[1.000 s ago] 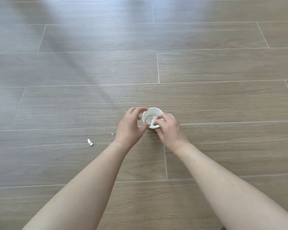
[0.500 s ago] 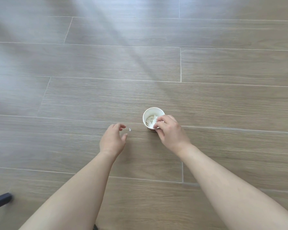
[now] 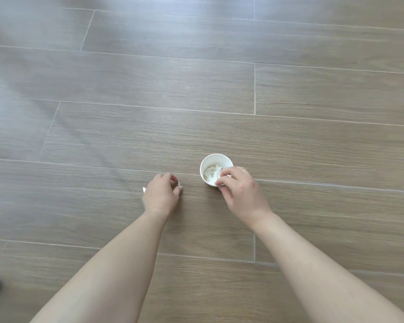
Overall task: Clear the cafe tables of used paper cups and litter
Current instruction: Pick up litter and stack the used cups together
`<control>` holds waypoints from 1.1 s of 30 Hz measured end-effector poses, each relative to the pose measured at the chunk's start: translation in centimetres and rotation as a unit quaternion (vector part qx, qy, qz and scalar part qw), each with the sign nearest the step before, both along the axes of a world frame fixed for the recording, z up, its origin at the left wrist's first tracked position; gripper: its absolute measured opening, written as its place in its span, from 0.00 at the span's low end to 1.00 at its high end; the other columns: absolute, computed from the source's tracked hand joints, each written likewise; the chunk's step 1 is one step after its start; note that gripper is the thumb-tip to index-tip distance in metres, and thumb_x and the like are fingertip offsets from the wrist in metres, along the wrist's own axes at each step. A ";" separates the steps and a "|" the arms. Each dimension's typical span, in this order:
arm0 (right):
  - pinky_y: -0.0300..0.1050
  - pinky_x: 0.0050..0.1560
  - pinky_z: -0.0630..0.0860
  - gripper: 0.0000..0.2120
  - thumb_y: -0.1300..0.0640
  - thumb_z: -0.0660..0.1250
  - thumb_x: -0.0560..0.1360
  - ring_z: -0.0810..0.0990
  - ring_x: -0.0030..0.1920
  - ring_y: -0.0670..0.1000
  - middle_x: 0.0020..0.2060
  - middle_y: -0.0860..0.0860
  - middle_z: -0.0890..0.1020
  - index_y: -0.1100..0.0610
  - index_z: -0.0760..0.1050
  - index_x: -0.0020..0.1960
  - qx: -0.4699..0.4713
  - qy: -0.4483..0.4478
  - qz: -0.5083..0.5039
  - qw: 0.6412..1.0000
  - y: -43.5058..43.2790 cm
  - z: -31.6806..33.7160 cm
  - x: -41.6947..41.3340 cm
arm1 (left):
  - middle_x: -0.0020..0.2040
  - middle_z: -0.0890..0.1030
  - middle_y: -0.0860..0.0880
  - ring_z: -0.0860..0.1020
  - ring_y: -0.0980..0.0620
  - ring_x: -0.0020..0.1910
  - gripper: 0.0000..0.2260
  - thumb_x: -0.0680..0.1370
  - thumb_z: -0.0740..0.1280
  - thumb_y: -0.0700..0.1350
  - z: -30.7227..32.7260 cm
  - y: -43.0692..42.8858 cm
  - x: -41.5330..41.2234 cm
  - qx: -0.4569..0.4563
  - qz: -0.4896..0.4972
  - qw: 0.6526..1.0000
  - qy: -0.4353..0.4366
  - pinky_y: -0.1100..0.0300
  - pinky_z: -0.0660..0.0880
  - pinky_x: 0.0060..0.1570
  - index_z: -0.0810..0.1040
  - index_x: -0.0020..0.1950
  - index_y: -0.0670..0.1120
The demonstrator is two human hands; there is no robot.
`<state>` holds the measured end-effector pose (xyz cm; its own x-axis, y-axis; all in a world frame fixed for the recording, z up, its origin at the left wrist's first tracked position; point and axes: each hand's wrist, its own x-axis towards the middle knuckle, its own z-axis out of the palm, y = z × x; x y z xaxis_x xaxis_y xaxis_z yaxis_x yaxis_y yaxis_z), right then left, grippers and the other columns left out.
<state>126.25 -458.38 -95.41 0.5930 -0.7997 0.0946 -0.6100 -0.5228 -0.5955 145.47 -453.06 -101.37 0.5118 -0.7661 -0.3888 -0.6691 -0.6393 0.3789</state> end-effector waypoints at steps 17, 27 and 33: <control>0.53 0.38 0.78 0.03 0.66 0.68 0.71 0.77 0.51 0.57 0.46 0.55 0.80 0.61 0.80 0.42 0.020 0.013 0.003 1.000 0.6 -0.1 0.9 | 0.51 0.77 0.52 0.76 0.50 0.53 0.06 0.74 0.68 0.48 0.3 1.4 0.4 -0.011 -0.009 1.000 -0.002 0.56 0.72 0.45 0.76 0.49 0.50; 0.52 0.39 0.79 0.04 0.68 0.69 0.69 0.78 0.48 0.58 0.44 0.56 0.81 0.61 0.80 0.41 0.018 0.009 0.010 1.000 0.8 0.0 0.5 | 0.53 0.78 0.50 0.76 0.49 0.54 0.06 0.75 0.66 0.50 0.1 0.9 0.2 0.006 -0.008 1.000 -0.006 0.55 0.72 0.49 0.77 0.50 0.50; 0.55 0.40 0.78 0.04 0.67 0.67 0.71 0.77 0.52 0.57 0.46 0.55 0.80 0.61 0.80 0.43 0.031 0.014 0.001 0.999 0.9 -0.3 0.4 | 0.52 0.78 0.48 0.75 0.46 0.53 0.05 0.76 0.65 0.48 -0.3 0.5 -0.2 0.012 -0.012 0.999 -0.031 0.56 0.71 0.45 0.78 0.46 0.49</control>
